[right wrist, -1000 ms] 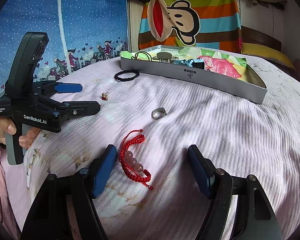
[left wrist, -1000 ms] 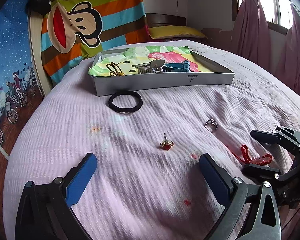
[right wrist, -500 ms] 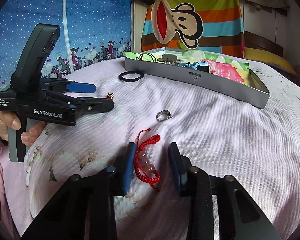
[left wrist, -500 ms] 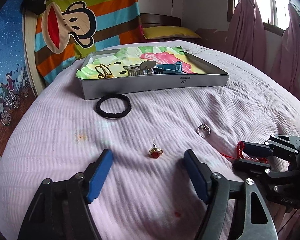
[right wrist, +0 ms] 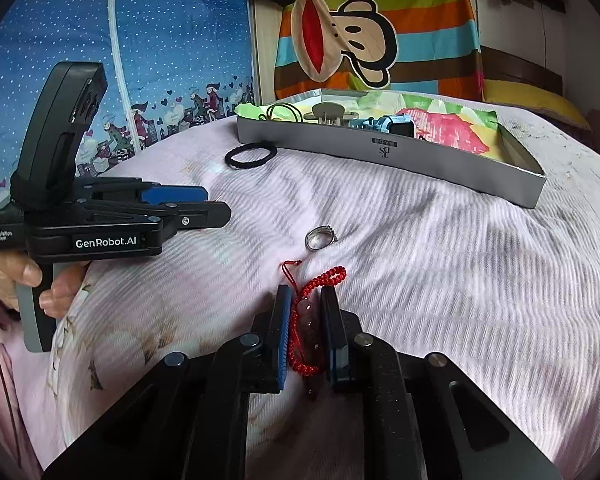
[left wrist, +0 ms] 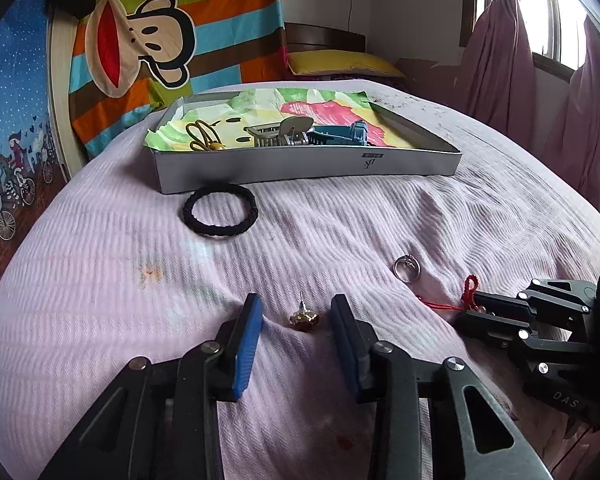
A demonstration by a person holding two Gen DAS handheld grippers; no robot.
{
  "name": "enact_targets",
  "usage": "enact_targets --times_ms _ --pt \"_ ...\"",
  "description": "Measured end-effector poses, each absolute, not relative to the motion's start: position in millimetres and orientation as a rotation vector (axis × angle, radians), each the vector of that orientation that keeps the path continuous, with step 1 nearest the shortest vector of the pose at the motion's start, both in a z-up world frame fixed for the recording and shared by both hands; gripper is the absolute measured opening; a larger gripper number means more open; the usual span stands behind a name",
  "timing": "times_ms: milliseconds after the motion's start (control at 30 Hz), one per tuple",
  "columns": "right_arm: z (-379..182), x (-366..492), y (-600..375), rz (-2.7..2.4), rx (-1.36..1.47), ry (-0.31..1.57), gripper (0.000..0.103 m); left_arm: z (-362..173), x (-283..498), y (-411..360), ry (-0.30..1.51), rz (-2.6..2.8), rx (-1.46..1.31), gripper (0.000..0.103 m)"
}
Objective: Organize jewelry
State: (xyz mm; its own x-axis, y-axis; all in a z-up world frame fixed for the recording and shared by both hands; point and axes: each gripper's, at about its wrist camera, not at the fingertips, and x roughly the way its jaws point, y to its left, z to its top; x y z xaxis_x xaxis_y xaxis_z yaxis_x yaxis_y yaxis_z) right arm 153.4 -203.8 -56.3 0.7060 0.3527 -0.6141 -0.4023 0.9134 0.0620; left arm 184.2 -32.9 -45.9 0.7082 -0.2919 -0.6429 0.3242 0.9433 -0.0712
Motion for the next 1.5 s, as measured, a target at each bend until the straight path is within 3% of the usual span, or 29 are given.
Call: enact_targets --times_ms 300,967,1500 --pt "-58.5 154.0 -201.4 0.413 -0.079 0.674 0.012 -50.9 177.9 -40.8 0.723 -0.373 0.080 0.014" --pt "-51.4 140.8 -212.3 0.426 -0.014 0.578 0.010 -45.3 163.7 -42.0 0.654 -0.370 0.088 0.014" --pt "-3.2 173.6 -223.9 0.402 0.015 0.487 0.010 1.1 184.1 -60.5 0.586 -0.426 0.085 0.014"
